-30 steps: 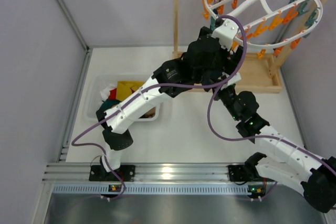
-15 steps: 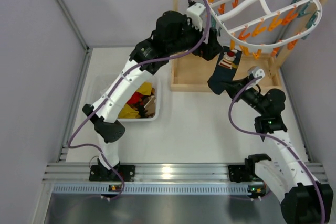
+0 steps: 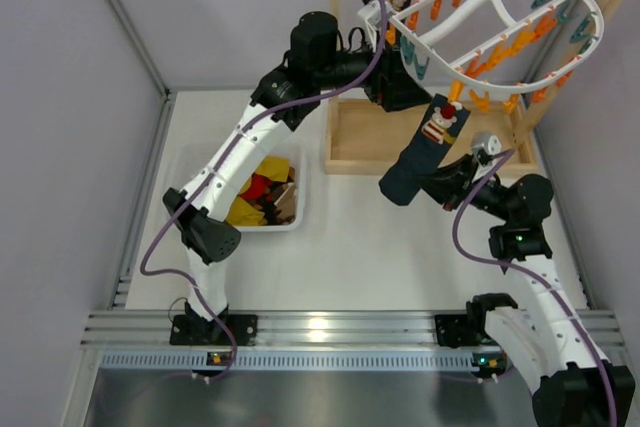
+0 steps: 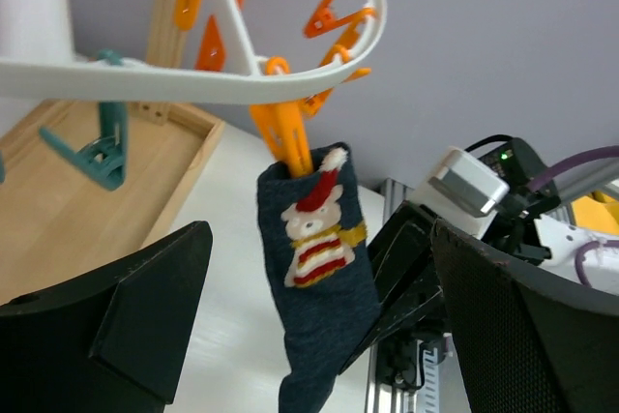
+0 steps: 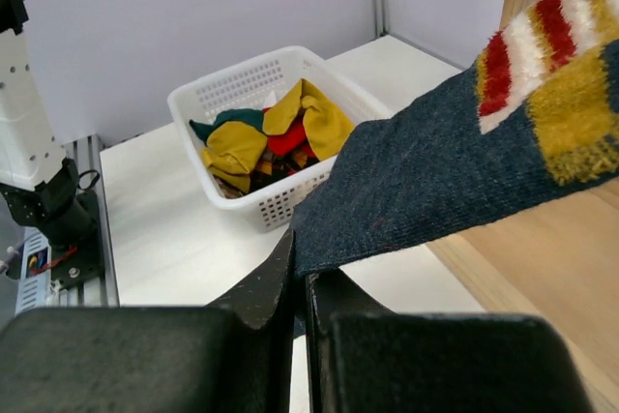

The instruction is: Remove the socks clipped to the hanger

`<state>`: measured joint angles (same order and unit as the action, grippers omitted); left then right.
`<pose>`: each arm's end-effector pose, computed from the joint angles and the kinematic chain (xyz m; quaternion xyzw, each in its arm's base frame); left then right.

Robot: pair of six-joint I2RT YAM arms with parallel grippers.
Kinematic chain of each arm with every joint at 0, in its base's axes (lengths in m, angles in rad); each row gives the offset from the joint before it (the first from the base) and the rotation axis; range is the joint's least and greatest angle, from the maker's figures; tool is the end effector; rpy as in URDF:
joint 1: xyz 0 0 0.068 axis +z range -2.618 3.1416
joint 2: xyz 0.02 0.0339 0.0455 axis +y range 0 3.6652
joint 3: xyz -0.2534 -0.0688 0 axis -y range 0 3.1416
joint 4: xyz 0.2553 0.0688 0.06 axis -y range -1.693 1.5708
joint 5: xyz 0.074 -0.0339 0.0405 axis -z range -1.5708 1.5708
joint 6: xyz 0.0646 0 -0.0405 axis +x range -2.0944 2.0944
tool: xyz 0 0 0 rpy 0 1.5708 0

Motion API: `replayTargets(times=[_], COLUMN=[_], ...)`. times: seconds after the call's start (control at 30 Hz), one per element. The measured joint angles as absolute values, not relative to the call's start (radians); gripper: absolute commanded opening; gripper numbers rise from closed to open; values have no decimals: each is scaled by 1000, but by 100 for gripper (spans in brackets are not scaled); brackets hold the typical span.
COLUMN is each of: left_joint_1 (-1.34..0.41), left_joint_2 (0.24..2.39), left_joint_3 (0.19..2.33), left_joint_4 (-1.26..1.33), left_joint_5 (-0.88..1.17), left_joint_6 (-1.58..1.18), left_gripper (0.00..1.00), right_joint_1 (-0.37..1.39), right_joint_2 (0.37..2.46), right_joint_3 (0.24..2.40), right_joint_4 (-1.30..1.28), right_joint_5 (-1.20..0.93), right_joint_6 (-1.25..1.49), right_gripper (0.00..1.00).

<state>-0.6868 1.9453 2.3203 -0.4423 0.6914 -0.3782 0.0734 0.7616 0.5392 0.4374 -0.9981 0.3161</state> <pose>0.3232 -0.3183 0.4904 0.3343 0.6435 -0.5395 0.4279 0.2008 0.0692 0.3138 -0.3034 0.5917 0.4268 0.6129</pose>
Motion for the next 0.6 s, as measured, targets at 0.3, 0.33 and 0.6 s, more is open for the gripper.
replayTargets(times=[0.3,0.33,0.6], left_joint_1=[-712,-713,-735], left_joint_2=[2023,2034,2108], left_joint_3=[2315,2315,2317], left_joint_4=[-215,-200,-76], left_joint_5=[771,771,772], left_joint_6=[-510,-523,-605], left_gripper=[98,98,96], right_joint_1=[73,73,73], right_joint_2=[741,739,727], right_joint_3=[545,545,545], right_joint_4=[443,447,520], right_joint_5=[-1007,-1007,-1023], right_joint_6=[353,355,397], right_gripper=[0,0,0])
